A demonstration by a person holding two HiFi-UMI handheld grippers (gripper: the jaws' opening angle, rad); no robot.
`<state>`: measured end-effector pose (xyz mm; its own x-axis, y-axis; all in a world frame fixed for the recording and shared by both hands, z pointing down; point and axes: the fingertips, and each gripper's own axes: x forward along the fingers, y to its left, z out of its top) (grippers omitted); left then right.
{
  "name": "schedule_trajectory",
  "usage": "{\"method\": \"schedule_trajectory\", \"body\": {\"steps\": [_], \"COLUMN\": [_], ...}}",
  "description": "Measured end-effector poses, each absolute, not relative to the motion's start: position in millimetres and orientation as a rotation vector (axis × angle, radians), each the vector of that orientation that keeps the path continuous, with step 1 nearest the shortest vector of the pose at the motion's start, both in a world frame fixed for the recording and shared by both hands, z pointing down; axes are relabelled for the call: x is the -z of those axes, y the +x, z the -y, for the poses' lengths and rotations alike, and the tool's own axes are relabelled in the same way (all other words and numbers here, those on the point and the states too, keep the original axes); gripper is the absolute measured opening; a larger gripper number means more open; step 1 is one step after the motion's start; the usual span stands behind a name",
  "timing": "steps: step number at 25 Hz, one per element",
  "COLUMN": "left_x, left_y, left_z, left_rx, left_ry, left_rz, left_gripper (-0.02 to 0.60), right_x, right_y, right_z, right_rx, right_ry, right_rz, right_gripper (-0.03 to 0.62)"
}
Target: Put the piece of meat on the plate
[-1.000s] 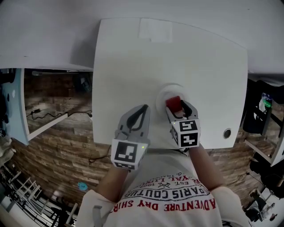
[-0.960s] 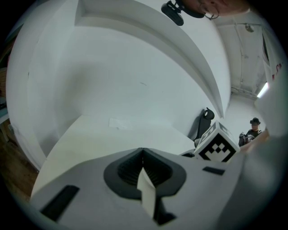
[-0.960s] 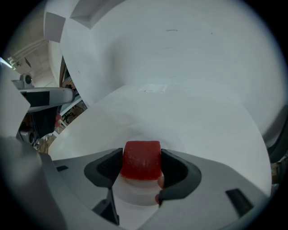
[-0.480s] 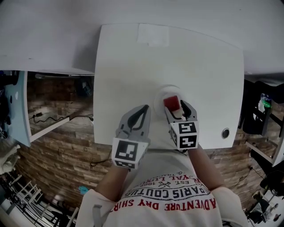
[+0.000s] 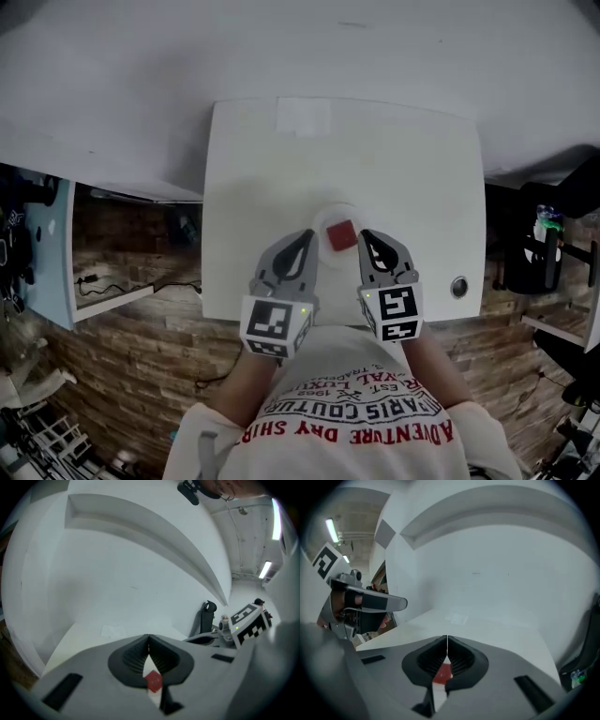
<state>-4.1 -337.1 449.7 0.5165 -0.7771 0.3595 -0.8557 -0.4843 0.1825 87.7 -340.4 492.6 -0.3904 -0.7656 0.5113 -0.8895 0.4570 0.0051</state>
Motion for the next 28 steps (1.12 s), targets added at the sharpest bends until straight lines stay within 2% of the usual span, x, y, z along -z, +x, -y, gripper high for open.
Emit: {"method": "schedule_trajectory", "body": {"steps": [6, 12, 18, 28], "left_x": [-398.1, -344.5, -310.2, -308.7], "left_y": [9.1, 7.6, 8.7, 11.4], "left_z": [346.9, 346.9, 336.2, 332.3], "left_rx": [-0.244, -0.133, -0.059, -0.058], "left_ry": [2.547, 2.641, 2.701, 2.713], "left_rz": [1.408, 1.499, 1.534, 1.515], "left_gripper": [0.008, 0.008, 0.008, 0.008], "right_x": [-414.7, -362.4, -347.0, -339.1], "right_y": [105.7, 116.3, 104.5, 103.6], "right_z": [359.4, 356.3, 338.7, 333.3], "right_rx": [-0.174, -0.128, -0.12, -0.111], "right_ry": [1.526, 1.641, 1.627, 1.627], "right_rz": [2.392, 2.467, 2.545, 2.56], "right_gripper": [0.012, 0.012, 0.012, 0.012]}}
